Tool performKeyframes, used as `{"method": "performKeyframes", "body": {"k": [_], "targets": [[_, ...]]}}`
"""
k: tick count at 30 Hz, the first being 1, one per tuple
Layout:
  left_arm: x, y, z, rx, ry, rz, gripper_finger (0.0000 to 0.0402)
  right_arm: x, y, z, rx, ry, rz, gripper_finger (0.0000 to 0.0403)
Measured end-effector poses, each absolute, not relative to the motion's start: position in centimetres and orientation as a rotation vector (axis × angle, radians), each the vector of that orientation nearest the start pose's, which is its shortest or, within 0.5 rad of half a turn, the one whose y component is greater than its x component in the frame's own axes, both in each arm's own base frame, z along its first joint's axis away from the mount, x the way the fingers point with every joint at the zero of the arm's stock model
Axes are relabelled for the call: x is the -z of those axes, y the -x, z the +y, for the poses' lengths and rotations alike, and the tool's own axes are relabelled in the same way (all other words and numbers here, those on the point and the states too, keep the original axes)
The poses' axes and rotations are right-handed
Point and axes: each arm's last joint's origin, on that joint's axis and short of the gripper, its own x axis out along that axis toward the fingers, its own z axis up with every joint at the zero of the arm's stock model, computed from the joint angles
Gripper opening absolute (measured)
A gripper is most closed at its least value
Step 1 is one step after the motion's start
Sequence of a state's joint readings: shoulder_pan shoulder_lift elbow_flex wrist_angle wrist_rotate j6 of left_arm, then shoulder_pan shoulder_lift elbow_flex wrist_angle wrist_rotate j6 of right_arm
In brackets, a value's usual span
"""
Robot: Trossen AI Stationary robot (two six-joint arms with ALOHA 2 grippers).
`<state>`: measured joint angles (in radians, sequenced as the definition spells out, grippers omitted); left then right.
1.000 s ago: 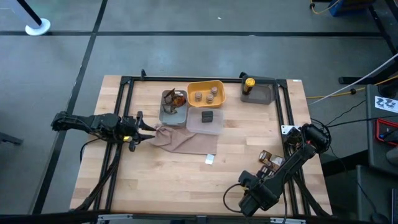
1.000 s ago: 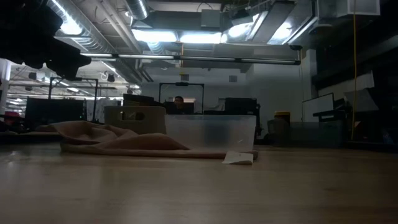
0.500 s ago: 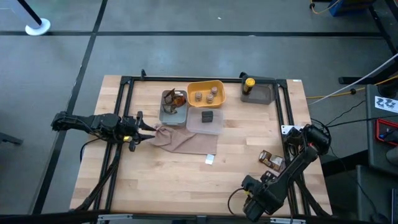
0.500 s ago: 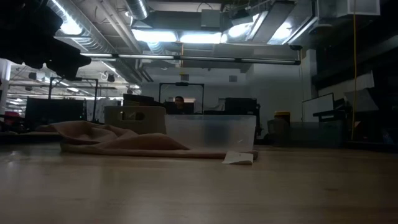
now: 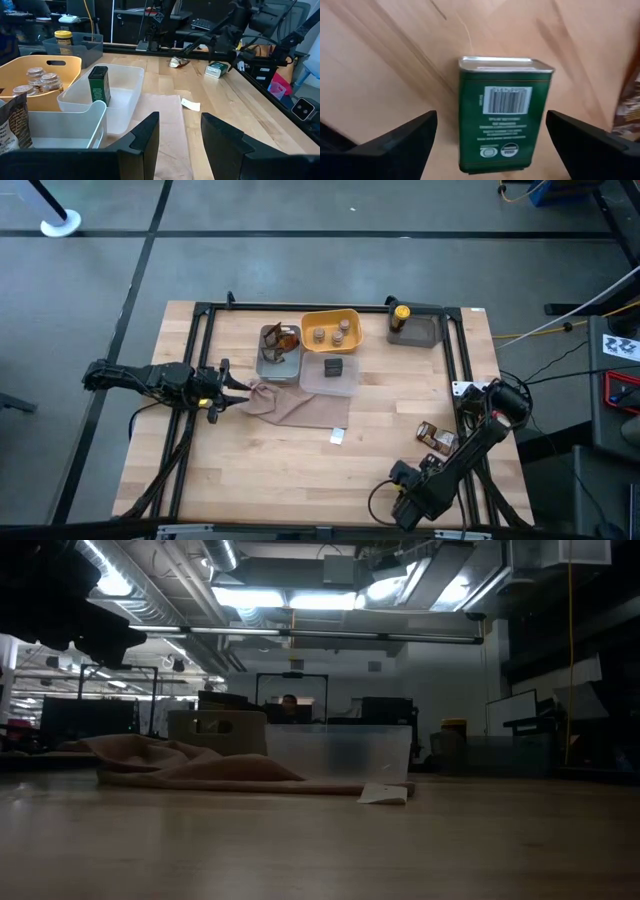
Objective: Sort spices by type
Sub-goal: Put the black seasoning can into the white bin
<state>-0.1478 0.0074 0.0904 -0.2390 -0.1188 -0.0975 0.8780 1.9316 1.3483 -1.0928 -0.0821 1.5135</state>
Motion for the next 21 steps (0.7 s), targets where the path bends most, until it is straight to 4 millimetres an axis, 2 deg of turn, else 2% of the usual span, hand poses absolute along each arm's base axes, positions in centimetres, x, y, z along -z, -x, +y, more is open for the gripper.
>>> {"method": "performKeyframes", "body": {"k": [9, 21], "targets": [[-17.0, -9.0, -1.0, 0.021, 0.076, 0.156, 0.013, -15.6, -21.3, 26.1, 0.551, -0.468, 1.638, 0.0372], [-17.0, -9.0, -1.0, 0.022, 0.076, 0.157, 0.013, -15.6, -21.3, 26.1, 0.551, -0.48, 1.634, 0.0372]]}}
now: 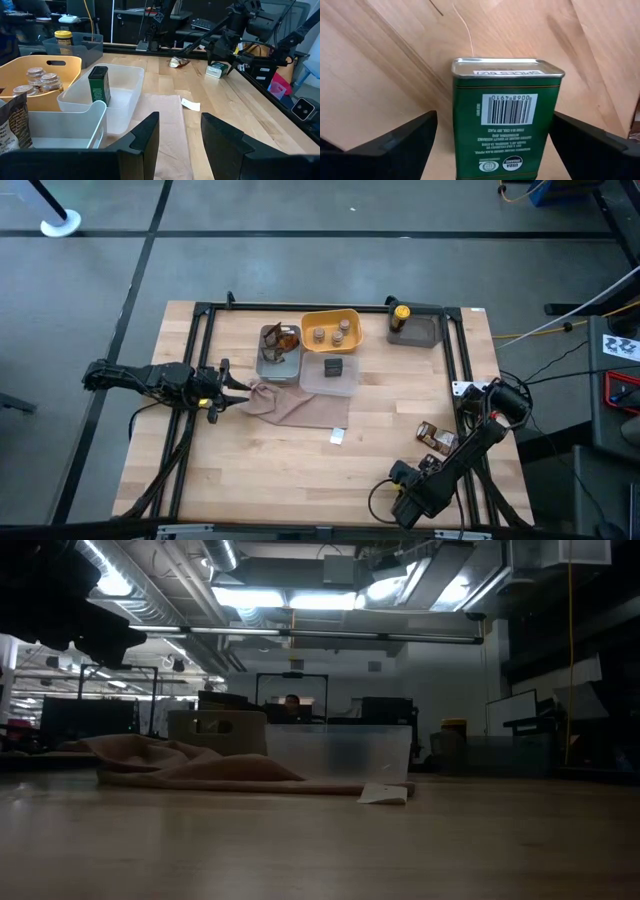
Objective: Sort spices by type
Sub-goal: Put the black seasoning can into the white bin
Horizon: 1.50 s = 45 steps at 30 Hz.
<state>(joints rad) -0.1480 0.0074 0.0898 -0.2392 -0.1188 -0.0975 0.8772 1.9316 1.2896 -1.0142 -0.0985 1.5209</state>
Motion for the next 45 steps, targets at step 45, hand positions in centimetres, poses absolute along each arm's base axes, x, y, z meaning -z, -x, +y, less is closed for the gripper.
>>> {"method": "performKeyframes", "body": {"k": [45], "targets": [[-17.0, -9.0, -1.0, 0.022, 0.076, 0.158, 0.013, -14.5, -21.8, 26.4, 0.503, -0.533, 1.518, 0.0268]]}}
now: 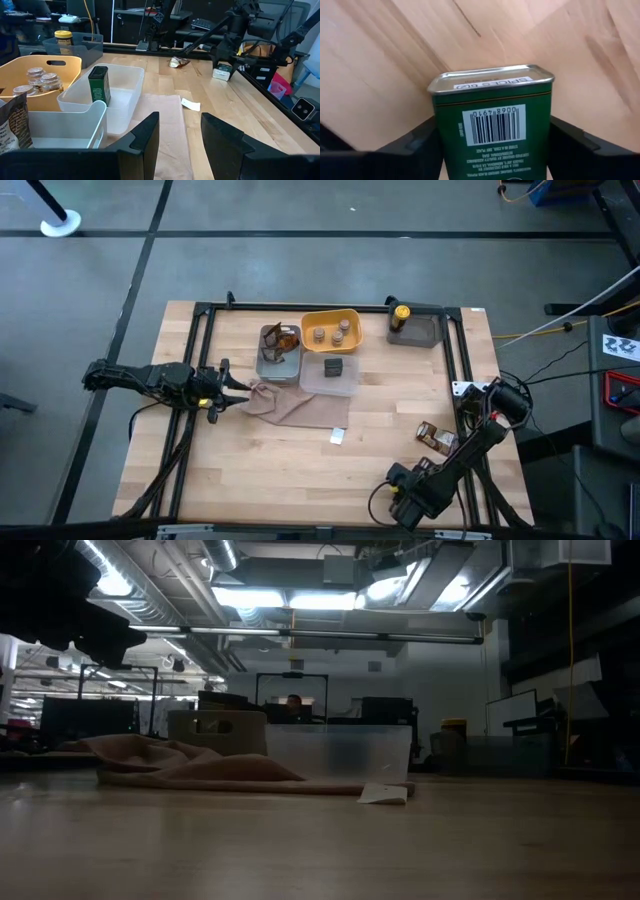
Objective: Sort spices by type
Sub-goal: Put the black seasoning can into the white bin
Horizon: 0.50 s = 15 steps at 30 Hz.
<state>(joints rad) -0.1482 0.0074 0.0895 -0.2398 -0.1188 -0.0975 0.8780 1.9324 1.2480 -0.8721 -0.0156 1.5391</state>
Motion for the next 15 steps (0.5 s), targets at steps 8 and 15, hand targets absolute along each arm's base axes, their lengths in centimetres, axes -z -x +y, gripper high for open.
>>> {"method": "performKeyframes", "body": {"k": [8, 15], "targets": [[-17.0, -9.0, -1.0, 0.021, 0.076, 0.158, 0.013, -14.6, -23.1, 25.4, 0.514, -0.557, 1.504, 0.0278], [-17.0, -9.0, -1.0, 0.021, 0.076, 0.158, 0.013, -14.6, -25.0, 23.7, 0.501, -0.555, 1.501, 0.0285]]}}
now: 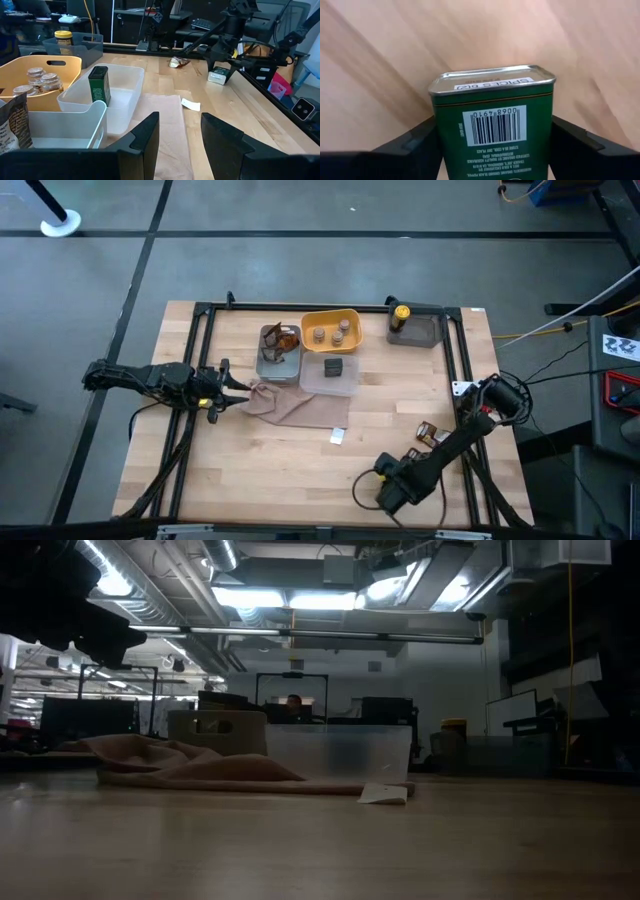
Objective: Sort spices by type
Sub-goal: Put the black seasoning can into the white bin
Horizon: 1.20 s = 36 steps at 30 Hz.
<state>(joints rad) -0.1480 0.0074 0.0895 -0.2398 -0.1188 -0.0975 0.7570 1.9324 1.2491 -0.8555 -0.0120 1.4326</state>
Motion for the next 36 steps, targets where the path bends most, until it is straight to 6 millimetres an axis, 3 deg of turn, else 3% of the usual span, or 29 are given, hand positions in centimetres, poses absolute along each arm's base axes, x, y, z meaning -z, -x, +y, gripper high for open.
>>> {"method": "performKeyframes", "body": {"k": [4, 13, 36], "targets": [[-17.0, -9.0, -1.0, 0.022, 0.076, 0.158, 0.013, -14.6, -26.1, 22.5, 0.505, -0.543, 1.479, 0.0266], [-17.0, -9.0, -1.0, 0.021, 0.076, 0.157, 0.013, -14.6, -29.4, 19.3, 0.505, -0.543, 1.362, 0.0279], [-17.0, -9.0, -1.0, 0.022, 0.076, 0.157, 0.013, -15.7, -36.3, 13.9, 0.248, -0.558, 1.033, 0.027]]}}
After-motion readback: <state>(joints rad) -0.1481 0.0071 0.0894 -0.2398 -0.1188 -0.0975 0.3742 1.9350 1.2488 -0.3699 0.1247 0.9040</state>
